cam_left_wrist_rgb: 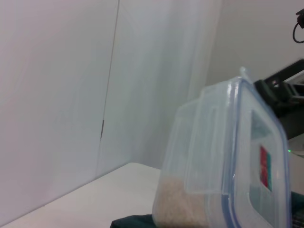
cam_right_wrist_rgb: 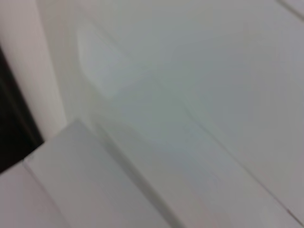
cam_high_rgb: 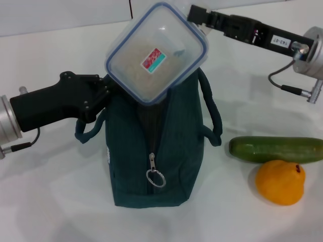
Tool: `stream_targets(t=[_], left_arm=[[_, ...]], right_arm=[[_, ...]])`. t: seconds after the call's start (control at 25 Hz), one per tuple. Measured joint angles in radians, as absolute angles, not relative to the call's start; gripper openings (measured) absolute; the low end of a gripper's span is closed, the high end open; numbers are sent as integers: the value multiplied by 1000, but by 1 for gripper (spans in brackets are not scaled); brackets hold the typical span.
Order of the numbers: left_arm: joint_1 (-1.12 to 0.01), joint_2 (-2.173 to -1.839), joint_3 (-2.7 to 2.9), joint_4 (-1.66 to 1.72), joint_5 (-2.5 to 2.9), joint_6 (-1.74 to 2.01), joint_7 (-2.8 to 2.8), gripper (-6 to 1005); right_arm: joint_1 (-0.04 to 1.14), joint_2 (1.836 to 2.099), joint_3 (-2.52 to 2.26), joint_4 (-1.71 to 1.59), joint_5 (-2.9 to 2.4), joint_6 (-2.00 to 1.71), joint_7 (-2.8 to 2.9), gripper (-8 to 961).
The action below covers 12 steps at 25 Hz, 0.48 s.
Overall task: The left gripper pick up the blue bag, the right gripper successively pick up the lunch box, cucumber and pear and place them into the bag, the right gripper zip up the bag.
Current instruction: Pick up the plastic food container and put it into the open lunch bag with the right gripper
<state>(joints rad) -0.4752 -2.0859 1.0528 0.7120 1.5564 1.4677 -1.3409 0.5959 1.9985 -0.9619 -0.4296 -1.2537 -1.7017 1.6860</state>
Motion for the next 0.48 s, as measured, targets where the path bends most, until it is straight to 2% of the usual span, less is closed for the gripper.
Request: stream_targets(t=[0.48], left_arm=[[-480,-2087,1053,712,1548,1468,-1340,47]], right_arm=[[516,1992,-943,-545,-1280,-1724,1675,97]])
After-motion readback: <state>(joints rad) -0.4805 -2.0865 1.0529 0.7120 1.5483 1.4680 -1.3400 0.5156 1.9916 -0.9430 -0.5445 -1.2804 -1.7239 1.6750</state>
